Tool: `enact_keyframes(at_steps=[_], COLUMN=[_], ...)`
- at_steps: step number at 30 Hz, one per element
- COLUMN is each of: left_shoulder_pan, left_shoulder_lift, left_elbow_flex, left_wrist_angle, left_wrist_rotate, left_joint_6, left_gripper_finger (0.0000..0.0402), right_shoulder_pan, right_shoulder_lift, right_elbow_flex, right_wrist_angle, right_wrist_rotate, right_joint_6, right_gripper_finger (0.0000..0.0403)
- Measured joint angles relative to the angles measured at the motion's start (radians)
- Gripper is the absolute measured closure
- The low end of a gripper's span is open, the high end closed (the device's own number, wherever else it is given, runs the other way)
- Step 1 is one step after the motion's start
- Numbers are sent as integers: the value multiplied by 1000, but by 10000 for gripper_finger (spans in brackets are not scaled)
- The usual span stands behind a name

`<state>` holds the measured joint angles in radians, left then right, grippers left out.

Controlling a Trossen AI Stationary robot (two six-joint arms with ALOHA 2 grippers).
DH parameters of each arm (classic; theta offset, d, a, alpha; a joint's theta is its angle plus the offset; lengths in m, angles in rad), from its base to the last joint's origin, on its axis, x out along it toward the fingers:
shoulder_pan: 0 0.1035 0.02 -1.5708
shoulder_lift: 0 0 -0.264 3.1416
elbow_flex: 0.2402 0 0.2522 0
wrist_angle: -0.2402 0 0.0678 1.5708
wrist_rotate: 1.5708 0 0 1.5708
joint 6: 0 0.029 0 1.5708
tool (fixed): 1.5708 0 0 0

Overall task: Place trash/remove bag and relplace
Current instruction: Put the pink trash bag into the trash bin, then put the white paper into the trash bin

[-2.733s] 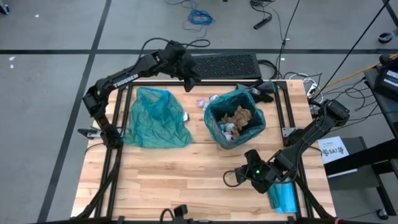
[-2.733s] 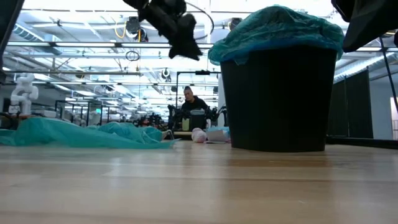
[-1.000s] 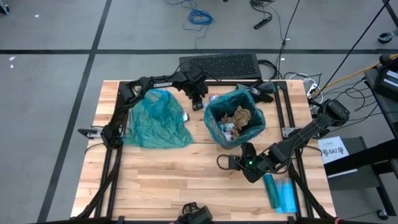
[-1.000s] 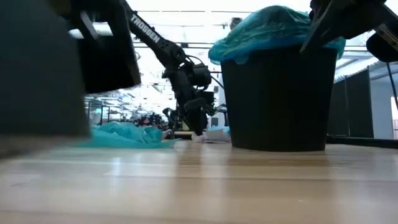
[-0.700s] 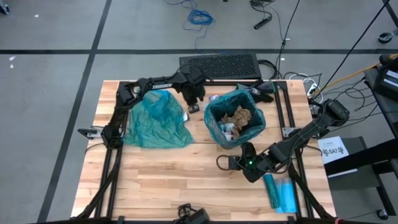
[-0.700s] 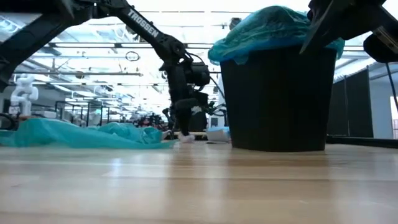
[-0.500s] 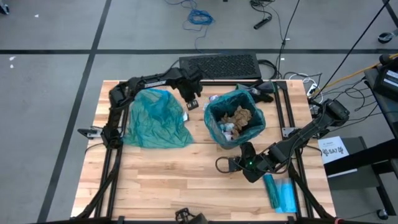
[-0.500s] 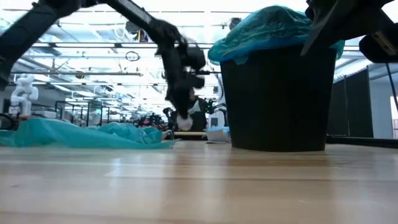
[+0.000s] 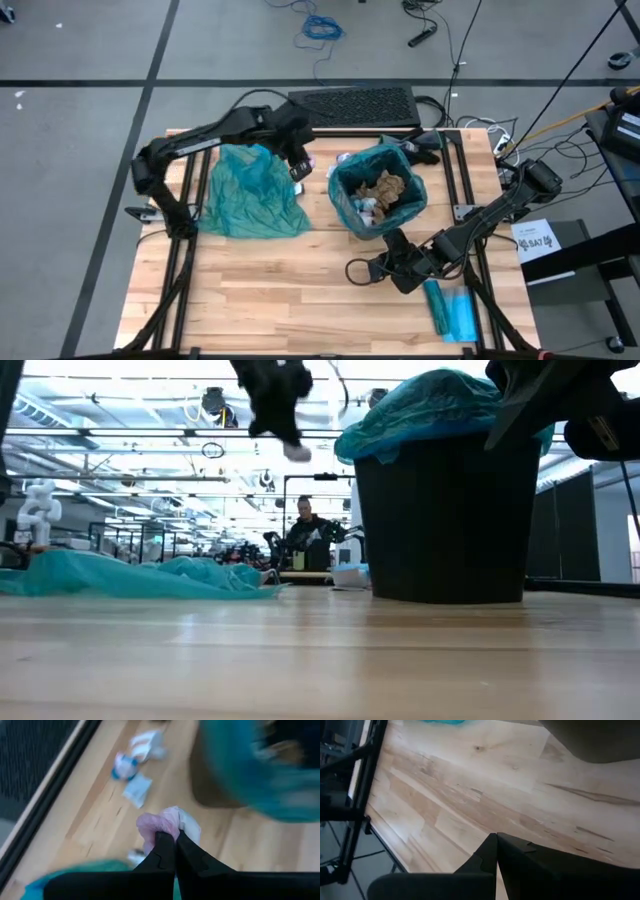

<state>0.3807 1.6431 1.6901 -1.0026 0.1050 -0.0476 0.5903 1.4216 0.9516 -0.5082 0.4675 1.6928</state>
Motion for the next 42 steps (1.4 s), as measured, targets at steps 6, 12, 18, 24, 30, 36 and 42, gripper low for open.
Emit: enact_keyframes(at_steps=[6, 12, 18, 24, 30, 36, 42], left_shoulder_pan=[-105, -196, -247, -250, -240, -237, -220], left_shoulder_lift=[-69, -56, 14, 94, 164, 161, 93], left_elbow_flex=[0, 0, 0, 0, 0, 0, 3], left_wrist_angle=[114, 351, 614, 706, 697, 701, 627], left_wrist_rotate=[10, 48, 70, 58, 63, 86, 155], left_joint_6=[-92, -74, -130, -230, -261, -247, -147], left_gripper_finger=[400, 400, 390, 361, 314, 289, 288], right_shoulder_pan=[-1, -2, -2, -2, -2, -2, -2], right_shoulder_lift=[0, 0, 0, 0, 0, 0, 0], right_elbow_flex=[0, 0, 0, 0, 0, 0, 0], right_wrist_angle=[4, 11, 14, 40, 80, 83, 82], right_wrist_rotate=[0, -1, 0, 3, 4, 4, 6], right_joint_6=[-60, -105, -112, -111, -119, -117, -116], right_gripper_finger=[403, 403, 403, 403, 403, 403, 403])
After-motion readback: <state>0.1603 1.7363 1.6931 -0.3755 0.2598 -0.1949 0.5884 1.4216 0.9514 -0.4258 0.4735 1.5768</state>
